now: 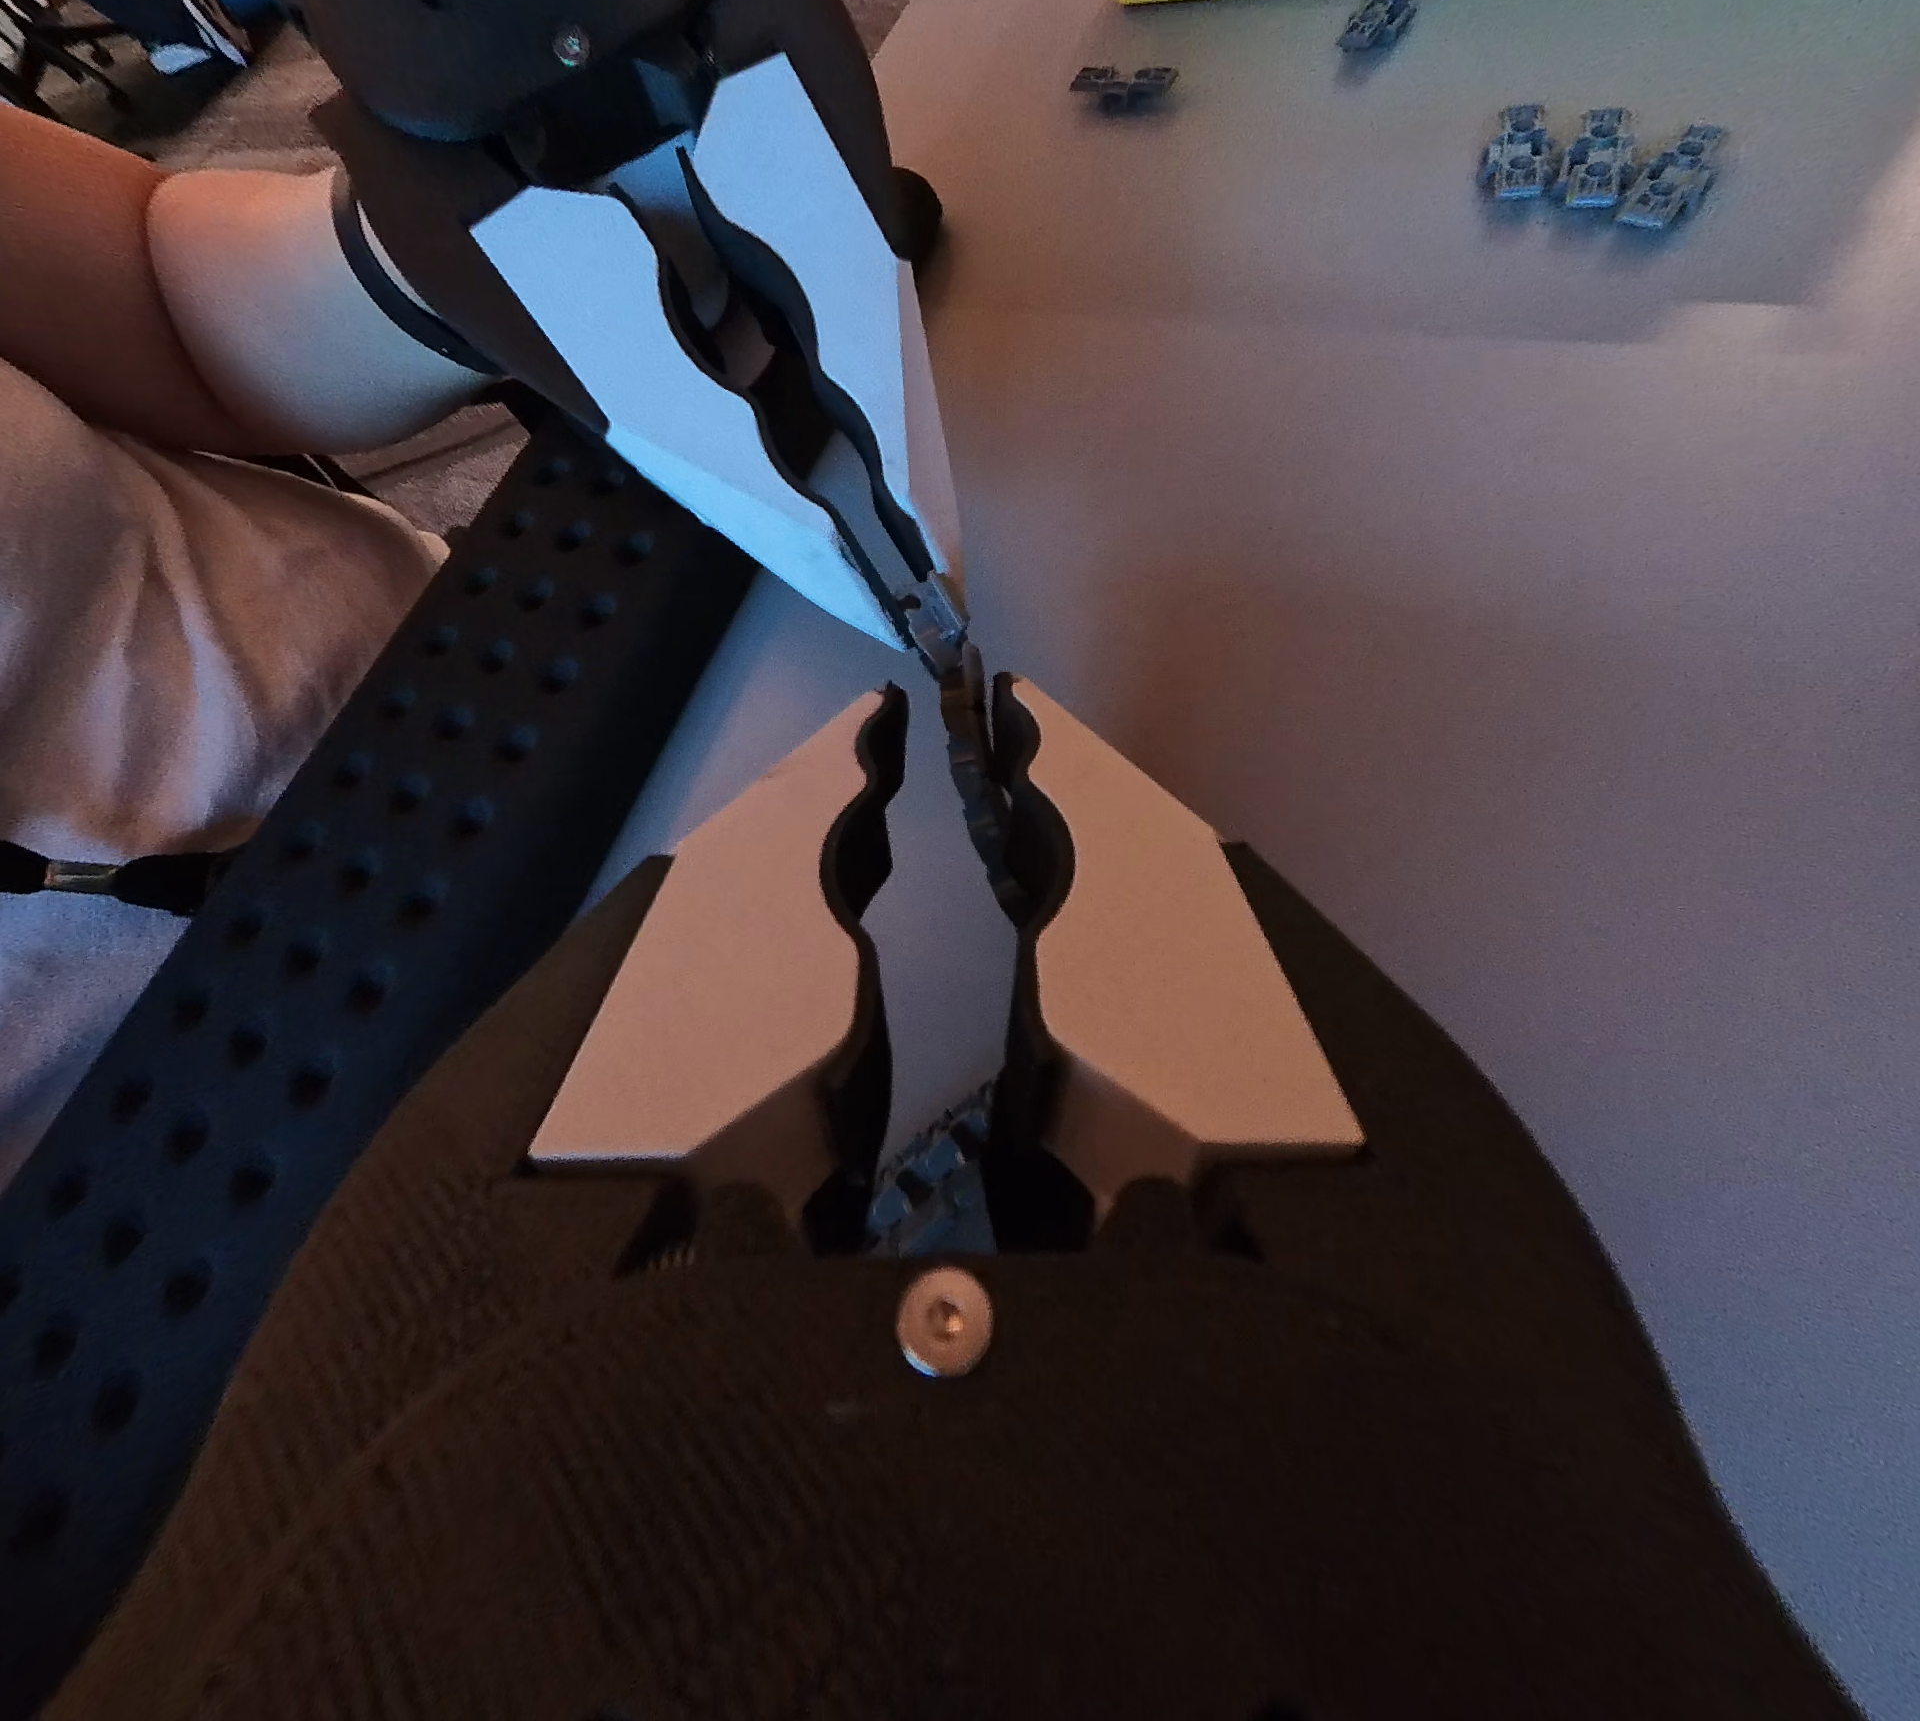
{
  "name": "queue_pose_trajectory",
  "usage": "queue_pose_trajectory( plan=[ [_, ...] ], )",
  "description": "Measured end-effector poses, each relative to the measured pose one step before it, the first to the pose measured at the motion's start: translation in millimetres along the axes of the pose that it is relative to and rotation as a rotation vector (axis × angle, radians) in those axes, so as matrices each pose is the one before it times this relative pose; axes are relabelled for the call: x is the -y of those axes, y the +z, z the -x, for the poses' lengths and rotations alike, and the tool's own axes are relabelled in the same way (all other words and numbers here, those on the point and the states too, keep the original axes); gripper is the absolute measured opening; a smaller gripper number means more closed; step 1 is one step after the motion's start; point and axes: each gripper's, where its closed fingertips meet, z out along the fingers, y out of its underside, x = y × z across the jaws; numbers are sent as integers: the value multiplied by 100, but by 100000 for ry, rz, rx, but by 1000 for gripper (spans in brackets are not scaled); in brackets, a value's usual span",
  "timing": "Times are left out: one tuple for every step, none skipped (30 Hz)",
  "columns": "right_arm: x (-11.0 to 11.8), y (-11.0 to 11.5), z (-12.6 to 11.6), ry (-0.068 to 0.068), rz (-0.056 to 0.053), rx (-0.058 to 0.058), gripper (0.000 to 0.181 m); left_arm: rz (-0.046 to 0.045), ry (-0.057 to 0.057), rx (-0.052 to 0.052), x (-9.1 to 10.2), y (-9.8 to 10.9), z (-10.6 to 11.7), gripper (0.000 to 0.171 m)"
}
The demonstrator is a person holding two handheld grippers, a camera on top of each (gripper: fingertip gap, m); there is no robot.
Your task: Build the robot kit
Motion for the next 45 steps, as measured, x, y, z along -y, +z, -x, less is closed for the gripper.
queue_pose_trajectory(
  plan=[
    [-39,54,-52,-1015,602,-825,15,-132,643,329,35,-17,-15,5],
    [-23,41,-41,-1096,238,-729,15,-22,978,349,9,-4,-17,5],
    [-37,32,-41,-1003,337,-481,15,230,818,58,-18,10,-28,5],
    [-41,4,-16,-686,392,-293,15,57,404,-70,7,1,-25,5],
    [-38,-2,-17,-558,374,-235,14,50,169,-162,-8,14,-12,5],
    [-33,-10,-57,-707,404,-457,12,5,-4,-182,-10,23,-12,5],
    [-53,-7,-98,-637,390,-782,10,131,96,-157,-12,20,-17,5],
    [-38,-2,-53,-744,488,-526,8,104,367,166,-6,27,12,5],
    [-31,3,1,-803,468,-479,8,107,475,194,-6,26,23,5],
    [-46,-16,-2,-553,714,-387,7,-6,380,131,-2,34,15,5],
    [-32,-28,-5,368,674,-226,7,-15,433,306,11,34,22,5],
    [-5,-21,-44,1625,240,8,6,10,815,742,28,43,74,5],
    [46,-18,-115,1858,-328,39,6,-247,1474,1447,81,21,157,5],
    [123,-3,-164,1336,-1336,-260,6,-74,2083,1875,68,31,201,5],
    [98,-4,-164,1393,-1342,-56,6,179,2267,1792,39,48,179,5],
    [74,-30,-164,1416,-798,35,5,373,2331,1805,23,90,151,5],
    [49,-12,-169,955,-665,-222,6,513,2245,1789,20,94,148,5],
    [49,-21,-153,896,-449,-376,6,568,2103,1683,40,80,118,5],
    [54,-22,-113,903,-559,-265,6,556,2146,1345,29,58,104,5],
    [19,-10,-47,962,-149,45,6,667,1696,885,12,38,54,5],
    [12,3,-26,238,58,-222,5,940,1361,679,-14,31,45,5],
    [3,21,-33,-1317,264,-1014,5,863,802,560,-57,50,43,5],
    [-32,37,-54,-1705,632,-1398,5,812,-76,364,-66,63,29,5],
    [-57,41,-21,-1211,1001,-1039,5,463,-632,-73,-69,61,-2,5],
    [-40,22,-24,-800,728,-897,5,-25,-787,-122,-37,55,12,5],
    [17,43,1,-261,41,-514,5,77,-434,263,-29,1,39,5],
    [1,27,-12,162,112,-396,5,325,-221,756,-15,20,42,5],
    [-2,23,-57,552,266,-459,5,341,333,1042,-29,45,61,5],
    [10,32,-33,39,283,-613,5,237,315,747,-23,54,52,5],
    [0,19,-63,-327,370,-877,5,83,-562,211,-19,52,56,5],
    [-29,30,-44,-39,594,-612,5,165,-902,-182,-28,51,20,5],
    [-17,35,-61,392,601,-652,5,113,-341,141,-45,46,45,5],
    [-19,50,-63,158,558,-752,5,208,-11,350,-59,68,46,5],
    [-42,25,-59,-269,835,-743,5,152,746,413,-50,83,9,5],
    [-51,29,-69,-530,755,-980,5,62,234,284,-52,103,30,5],
    [-45,53,-49,-335,943,-878,5,319,-577,-142,-66,74,15,5],
    [-40,32,-36,-776,650,-851,5,77,-188,-27,-29,40,20,5],
    [11,17,-50,314,56,-410,5,-223,-66,462,-4,30,44,5],
    [17,-1,-22,613,-77,35,4,-354,112,324,21,23,20,5],
    [-12,14,-32,-192,216,-314,4,-65,237,478,-8,43,26,5],
    [2,35,-62,93,396,-699,5,148,430,662,-40,54,51,5],
    [-36,50,-18,-729,805,-786,4,607,429,113,-70,56,14,5],
    [-34,38,-64,-912,721,-1042,4,330,-368,210,-37,64,40,5],
    [-25,31,-51,351,486,-385,4,120,285,237,-24,69,8,5],
    [-57,13,-25,-515,741,-421,4,356,517,125,-36,50,-17,5]
  ],
)
